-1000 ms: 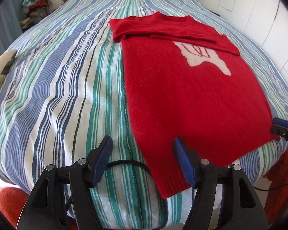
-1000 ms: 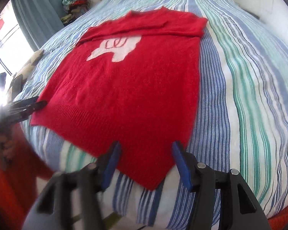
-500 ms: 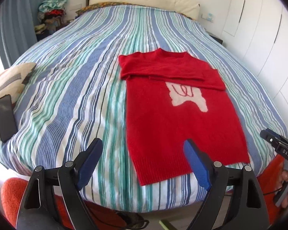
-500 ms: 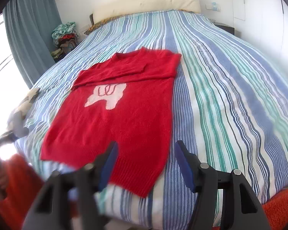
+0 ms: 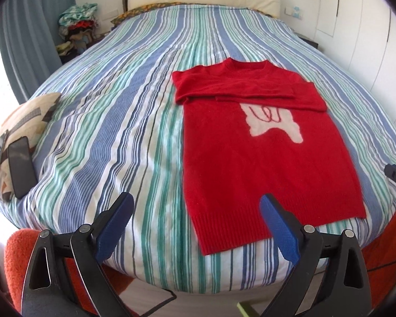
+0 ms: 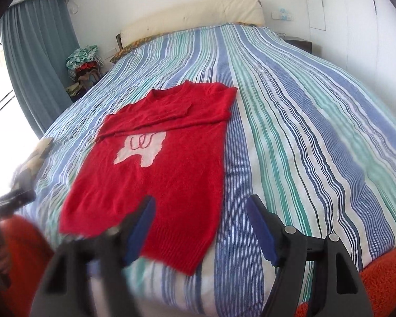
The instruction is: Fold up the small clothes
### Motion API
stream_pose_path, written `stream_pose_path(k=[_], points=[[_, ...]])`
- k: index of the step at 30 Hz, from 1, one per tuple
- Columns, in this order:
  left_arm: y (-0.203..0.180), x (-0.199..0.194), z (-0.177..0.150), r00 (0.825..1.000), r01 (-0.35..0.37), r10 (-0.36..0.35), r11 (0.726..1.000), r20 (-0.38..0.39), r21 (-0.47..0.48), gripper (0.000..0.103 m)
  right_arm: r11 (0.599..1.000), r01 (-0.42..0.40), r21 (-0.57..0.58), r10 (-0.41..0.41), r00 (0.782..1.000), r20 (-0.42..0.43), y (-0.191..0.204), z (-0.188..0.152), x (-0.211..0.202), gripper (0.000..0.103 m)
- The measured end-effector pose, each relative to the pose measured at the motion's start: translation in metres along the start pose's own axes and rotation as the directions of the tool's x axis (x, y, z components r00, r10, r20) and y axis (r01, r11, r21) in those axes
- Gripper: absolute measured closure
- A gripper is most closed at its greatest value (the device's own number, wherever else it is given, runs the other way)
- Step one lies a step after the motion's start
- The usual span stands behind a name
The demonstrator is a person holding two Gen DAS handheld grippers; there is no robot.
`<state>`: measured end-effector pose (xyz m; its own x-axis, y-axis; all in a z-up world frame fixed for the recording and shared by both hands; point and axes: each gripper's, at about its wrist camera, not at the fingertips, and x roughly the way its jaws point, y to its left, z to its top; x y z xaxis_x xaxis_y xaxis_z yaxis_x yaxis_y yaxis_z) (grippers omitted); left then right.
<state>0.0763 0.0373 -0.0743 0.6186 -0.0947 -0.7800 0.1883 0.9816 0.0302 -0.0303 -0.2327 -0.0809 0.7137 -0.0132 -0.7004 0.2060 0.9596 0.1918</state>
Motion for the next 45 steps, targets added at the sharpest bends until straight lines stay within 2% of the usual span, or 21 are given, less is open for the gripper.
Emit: stream_pose_path(k=[5, 9, 11, 13, 16, 18, 24, 28, 32, 38, 45], points=[[-0.003, 0.017, -0.011, 0.999, 0.025, -0.024, 1.000, -0.027, 0.009, 0.006, 1.000, 0.015, -0.002, -0.015, 0.999, -0.051, 0.002, -0.012, 0.013, 0.032], [-0.013, 0.029, -0.017, 0.997, 0.047, -0.044, 0.998, -0.067, 0.041, 0.006, 0.998, -0.007, -0.060, 0.001, 0.995, -0.097, 0.015, -0.021, 0.023, 0.032], [-0.020, 0.040, -0.021, 0.995, 0.030, -0.021, 0.995, -0.096, 0.090, 0.006, 0.995, -0.016, -0.103, 0.003, 0.993, -0.121, 0.024, -0.025, 0.030, 0.032], [-0.027, 0.055, -0.028, 0.988, 0.004, 0.018, 0.991, -0.156, 0.136, 0.006, 0.990, -0.016, -0.144, -0.005, 0.989, -0.148, 0.031, -0.030, 0.039, 0.032], [-0.027, 0.073, -0.040, 0.972, 0.024, 0.007, 0.992, -0.236, 0.127, 0.005, 0.983, 0.015, -0.180, -0.060, 0.967, -0.249, 0.032, -0.043, 0.064, 0.032], [-0.024, 0.073, -0.041, 0.970, 0.036, -0.009, 0.994, -0.244, 0.107, 0.004, 0.985, 0.018, -0.172, -0.073, 0.945, -0.320, 0.025, -0.056, 0.080, 0.032], [-0.020, 0.066, -0.046, 0.968, 0.037, -0.010, 0.994, -0.250, 0.106, 0.002, 0.986, 0.014, -0.166, -0.066, 0.947, -0.315, 0.022, -0.059, 0.081, 0.026], [-0.007, 0.045, -0.041, 0.984, 0.047, -0.038, 0.998, -0.173, 0.047, 0.004, 0.986, 0.036, -0.163, -0.083, 0.953, -0.292, 0.024, -0.053, 0.071, 0.026], [0.015, 0.036, -0.032, 0.993, 0.028, -0.033, 0.999, -0.111, -0.046, 0.004, 0.978, 0.110, -0.175, -0.148, 0.964, -0.219, 0.028, -0.045, 0.052, 0.026], [0.032, 0.045, -0.031, 0.991, -0.014, 0.001, 0.995, -0.133, -0.095, 0.004, 0.963, 0.188, -0.195, -0.221, 0.961, -0.165, 0.031, -0.037, 0.041, 0.026], [0.028, 0.045, -0.030, 0.992, -0.025, 0.016, 0.998, -0.127, -0.065, 0.004, 0.951, 0.230, -0.206, -0.265, 0.950, -0.163, 0.028, -0.038, 0.042, 0.026]])
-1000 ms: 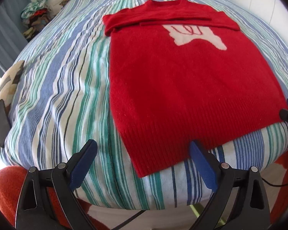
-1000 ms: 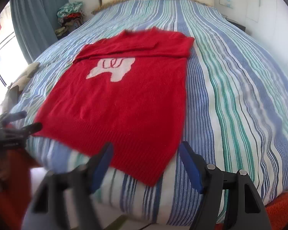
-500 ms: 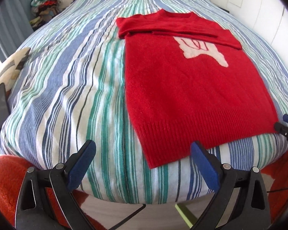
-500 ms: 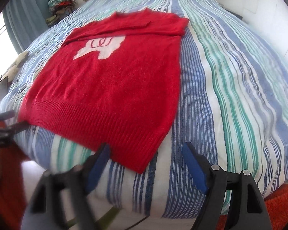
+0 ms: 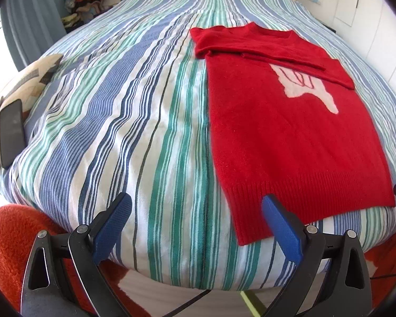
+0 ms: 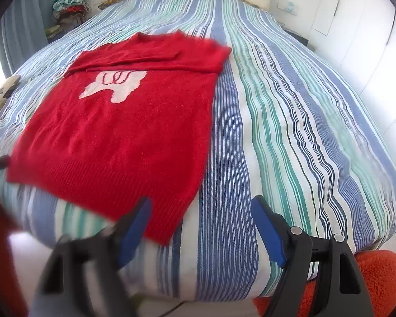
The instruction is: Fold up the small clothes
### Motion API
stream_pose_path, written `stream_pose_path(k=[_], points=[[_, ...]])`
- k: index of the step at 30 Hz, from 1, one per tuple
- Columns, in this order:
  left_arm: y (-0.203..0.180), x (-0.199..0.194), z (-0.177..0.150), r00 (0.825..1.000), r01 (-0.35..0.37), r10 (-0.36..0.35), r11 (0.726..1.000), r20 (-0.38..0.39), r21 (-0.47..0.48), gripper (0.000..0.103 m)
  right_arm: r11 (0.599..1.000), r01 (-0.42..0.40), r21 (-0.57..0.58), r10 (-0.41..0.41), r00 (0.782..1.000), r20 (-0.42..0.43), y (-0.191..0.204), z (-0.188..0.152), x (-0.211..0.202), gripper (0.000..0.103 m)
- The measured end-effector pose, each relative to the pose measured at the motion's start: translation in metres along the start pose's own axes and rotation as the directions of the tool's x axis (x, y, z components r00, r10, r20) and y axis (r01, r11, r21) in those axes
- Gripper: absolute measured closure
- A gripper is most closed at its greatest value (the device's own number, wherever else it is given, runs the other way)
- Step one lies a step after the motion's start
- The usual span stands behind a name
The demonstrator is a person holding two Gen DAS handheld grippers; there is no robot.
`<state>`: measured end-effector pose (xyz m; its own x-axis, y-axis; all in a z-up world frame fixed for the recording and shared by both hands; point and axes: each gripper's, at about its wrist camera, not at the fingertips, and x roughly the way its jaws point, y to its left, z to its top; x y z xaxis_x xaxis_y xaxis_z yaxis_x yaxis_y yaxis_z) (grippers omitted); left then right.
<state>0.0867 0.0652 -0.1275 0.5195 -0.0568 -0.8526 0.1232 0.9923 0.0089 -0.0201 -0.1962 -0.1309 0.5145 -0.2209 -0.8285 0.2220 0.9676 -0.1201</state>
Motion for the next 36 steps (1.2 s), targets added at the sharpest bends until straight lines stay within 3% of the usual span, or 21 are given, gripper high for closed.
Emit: stream_pose_path(k=[7, 11, 13, 15, 18, 20, 22, 24, 25, 26, 27, 28, 31, 36], points=[[0.015, 0.000, 0.002, 1.000, 0.016, -0.017, 0.998, -0.014, -0.061, 0.004, 0.997, -0.043, 0.065, 0.041, 0.999, 0.019, -0.014, 0.002, -0.002, 0.026], [0.028, 0.007, 0.001, 0.992, 0.104, -0.113, 0.986, -0.059, -0.128, 0.004, 0.967, -0.182, 0.179, 0.171, 0.982, 0.077, -0.039, 0.006, -0.014, 0.026], [0.024, 0.015, -0.002, 0.981, 0.158, -0.171, 0.979, -0.093, -0.132, 0.005, 0.923, -0.301, 0.240, 0.289, 0.954, 0.085, -0.050, 0.004, -0.016, 0.026], [0.015, 0.022, -0.004, 0.971, 0.193, -0.206, 0.975, -0.124, -0.114, 0.009, 0.856, -0.420, 0.301, 0.420, 0.905, 0.070, -0.056, -0.001, -0.009, 0.026], [0.003, 0.024, -0.005, 0.971, 0.197, -0.203, 0.978, -0.127, -0.062, 0.022, 0.771, -0.507, 0.386, 0.535, 0.844, 0.039, -0.057, -0.015, 0.009, 0.027], [-0.001, 0.022, -0.004, 0.965, 0.229, -0.234, 0.972, -0.116, -0.053, 0.036, 0.744, -0.523, 0.416, 0.568, 0.823, 0.019, -0.055, -0.019, 0.020, 0.031], [-0.005, 0.022, -0.004, 0.965, 0.233, -0.236, 0.972, -0.115, -0.038, 0.038, 0.726, -0.548, 0.416, 0.595, 0.804, 0.021, -0.050, -0.018, 0.025, 0.032], [-0.008, 0.025, -0.004, 0.967, 0.223, -0.224, 0.974, -0.123, -0.028, 0.043, 0.738, -0.546, 0.396, 0.592, 0.806, 0.007, -0.043, -0.014, 0.031, 0.032], [-0.009, 0.026, -0.003, 0.969, 0.213, -0.214, 0.977, -0.124, -0.020, 0.053, 0.747, -0.533, 0.397, 0.588, 0.809, -0.020, -0.039, -0.013, 0.039, 0.038], [-0.009, 0.026, -0.002, 0.969, 0.215, -0.214, 0.977, -0.124, -0.009, 0.085, 0.745, -0.529, 0.406, 0.591, 0.806, -0.035, -0.036, -0.014, 0.044, 0.045], [-0.010, 0.025, -0.001, 0.962, 0.238, -0.236, 0.971, -0.134, -0.005, 0.098, 0.740, -0.534, 0.408, 0.601, 0.798, -0.046, -0.033, -0.014, 0.049, 0.074], [-0.008, 0.023, -0.001, 0.964, 0.234, -0.233, 0.972, -0.130, -0.006, 0.099, 0.744, -0.536, 0.400, 0.607, 0.792, -0.068, -0.029, -0.013, 0.051, 0.097], [-0.001, 0.014, 0.001, 0.955, 0.268, -0.272, 0.962, -0.119, -0.048, 0.100, 0.754, -0.535, 0.381, 0.595, 0.802, -0.052, -0.027, -0.011, 0.044, 0.097], [0.019, 0.004, 0.034, 0.892, 0.428, -0.447, 0.881, -0.062, -0.199, 0.101, 0.733, -0.573, 0.365, 0.589, 0.804, 0.080, -0.037, 0.009, 0.020, 0.097]])
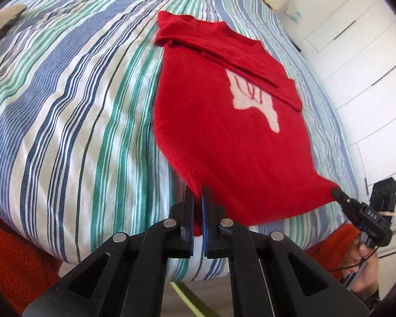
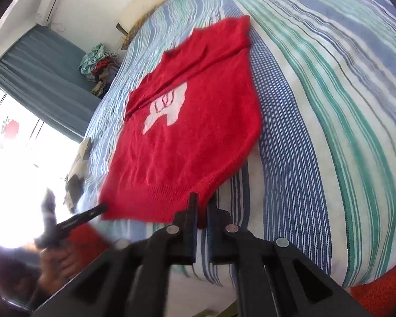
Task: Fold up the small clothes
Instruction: 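Grasp the sweater hem with the left tool while the right tool grasps the hem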
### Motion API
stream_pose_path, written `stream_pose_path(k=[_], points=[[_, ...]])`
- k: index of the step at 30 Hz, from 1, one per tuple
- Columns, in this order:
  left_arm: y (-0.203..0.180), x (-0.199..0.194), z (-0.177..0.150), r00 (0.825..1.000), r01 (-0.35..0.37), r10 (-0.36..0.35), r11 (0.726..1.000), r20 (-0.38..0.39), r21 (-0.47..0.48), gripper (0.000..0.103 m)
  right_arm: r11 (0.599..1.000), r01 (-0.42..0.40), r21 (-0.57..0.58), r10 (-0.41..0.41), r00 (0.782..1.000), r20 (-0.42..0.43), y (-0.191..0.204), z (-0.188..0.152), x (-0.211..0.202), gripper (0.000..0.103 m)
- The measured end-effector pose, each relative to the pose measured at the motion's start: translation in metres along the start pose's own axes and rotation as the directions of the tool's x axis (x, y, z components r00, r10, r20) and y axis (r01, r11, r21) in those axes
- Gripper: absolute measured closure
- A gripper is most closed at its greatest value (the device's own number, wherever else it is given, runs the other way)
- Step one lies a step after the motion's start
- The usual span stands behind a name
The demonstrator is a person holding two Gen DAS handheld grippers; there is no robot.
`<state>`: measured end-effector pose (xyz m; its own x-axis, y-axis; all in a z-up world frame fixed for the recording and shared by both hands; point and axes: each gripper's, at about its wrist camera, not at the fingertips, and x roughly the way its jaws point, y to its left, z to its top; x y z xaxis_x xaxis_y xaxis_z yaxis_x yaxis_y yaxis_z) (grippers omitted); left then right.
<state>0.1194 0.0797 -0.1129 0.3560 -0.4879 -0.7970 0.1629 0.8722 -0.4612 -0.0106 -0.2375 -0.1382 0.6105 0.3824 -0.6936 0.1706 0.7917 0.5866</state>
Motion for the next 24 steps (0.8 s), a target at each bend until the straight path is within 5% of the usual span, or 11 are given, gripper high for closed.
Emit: stream_pose_path(k=[5, 7, 14, 19, 24], points=[[-0.004, 0.007, 0.085, 0.995, 0.057, -0.055, 0.998, 0.078, -0.026, 0.101, 0.999, -0.017, -0.033, 0.020, 0.994, 0.111, 0.015, 0.063, 0.006, 0.097], [-0.006, 0.020, 0.127, 0.993, 0.025, -0.023, 1.000, 0.112, -0.018, 0.101, 0.998, 0.008, -0.058, 0.001, 0.988, 0.153, 0.021, 0.100, 0.016, 0.097], [0.020, 0.103, 0.247, 0.997, 0.011, 0.000, 0.987, 0.073, -0.160, 0.101, 0.998, 0.044, -0.053, -0.032, 0.978, 0.204, 0.016, 0.240, 0.076, 0.097], [0.053, 0.142, 0.263, 0.998, 0.042, -0.024, 0.952, 0.065, -0.303, 0.101, 0.994, 0.096, -0.044, -0.087, 0.979, 0.184, 0.003, 0.307, 0.128, 0.098], [0.038, 0.126, 0.248, 0.992, 0.039, -0.006, 0.965, 0.127, -0.261, 0.101, 0.997, 0.071, -0.028, -0.065, 0.982, 0.175, -0.008, 0.324, 0.151, 0.098]])
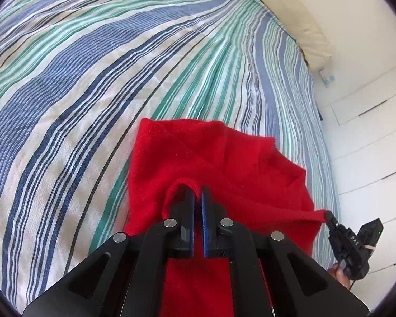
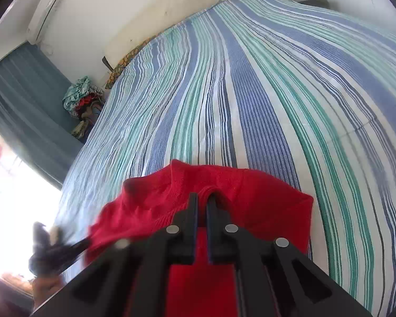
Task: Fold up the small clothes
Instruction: 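Grasp the sweater hem with the left tool while the right tool grasps the hem, then fold the hem up over the collar with both tools and open them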
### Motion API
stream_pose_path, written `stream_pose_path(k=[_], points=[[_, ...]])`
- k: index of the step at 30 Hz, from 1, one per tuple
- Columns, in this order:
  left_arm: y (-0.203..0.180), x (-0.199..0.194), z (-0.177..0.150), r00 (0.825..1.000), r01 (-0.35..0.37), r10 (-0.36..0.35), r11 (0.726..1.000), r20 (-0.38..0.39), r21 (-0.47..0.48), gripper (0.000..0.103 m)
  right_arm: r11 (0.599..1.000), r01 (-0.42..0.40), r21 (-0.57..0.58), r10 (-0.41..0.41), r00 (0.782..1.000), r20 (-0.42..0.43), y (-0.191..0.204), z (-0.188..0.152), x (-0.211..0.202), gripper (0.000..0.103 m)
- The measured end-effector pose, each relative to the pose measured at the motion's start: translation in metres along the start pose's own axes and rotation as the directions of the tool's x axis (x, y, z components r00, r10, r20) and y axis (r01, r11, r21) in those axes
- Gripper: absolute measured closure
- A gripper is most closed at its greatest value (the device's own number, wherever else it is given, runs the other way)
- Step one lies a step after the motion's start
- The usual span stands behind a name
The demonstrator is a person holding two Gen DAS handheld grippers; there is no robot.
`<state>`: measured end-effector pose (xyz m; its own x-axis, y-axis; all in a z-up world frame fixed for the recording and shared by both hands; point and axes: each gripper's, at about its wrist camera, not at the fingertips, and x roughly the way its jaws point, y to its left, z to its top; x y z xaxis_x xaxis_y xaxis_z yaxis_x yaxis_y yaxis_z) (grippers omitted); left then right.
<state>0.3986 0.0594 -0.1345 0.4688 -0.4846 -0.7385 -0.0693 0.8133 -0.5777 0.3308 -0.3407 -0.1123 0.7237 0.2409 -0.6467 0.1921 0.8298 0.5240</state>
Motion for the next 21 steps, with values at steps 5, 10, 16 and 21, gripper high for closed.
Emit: stream_pose_path(k=[5, 10, 16, 21], points=[[-0.048, -0.010, 0.004, 0.999, 0.035, -0.036, 0.997, 0.024, 0.068, 0.100, 0.999, -0.031, 0.026, 0.030, 0.999, 0.012, -0.008, -0.007, -0.008, 0.098], [-0.035, 0.044, 0.050, 0.995, -0.094, 0.093, 0.995, 0.038, 0.023, 0.064, 0.998, -0.010, 0.054, 0.009, 1.000, 0.030, -0.018, 0.010, 0.008, 0.096], [-0.002, 0.015, 0.054, 0.984, -0.137, 0.142, 0.989, 0.106, -0.052, 0.050, 0.989, 0.048, 0.139, -0.054, 0.998, 0.040, -0.038, 0.030, 0.021, 0.057], [-0.040, -0.016, -0.010, 0.984, -0.111, 0.061, 0.944, 0.167, 0.311, 0.049, 0.992, 0.061, -0.115, -0.055, 0.997, 0.059, 0.001, 0.012, -0.028, 0.057]])
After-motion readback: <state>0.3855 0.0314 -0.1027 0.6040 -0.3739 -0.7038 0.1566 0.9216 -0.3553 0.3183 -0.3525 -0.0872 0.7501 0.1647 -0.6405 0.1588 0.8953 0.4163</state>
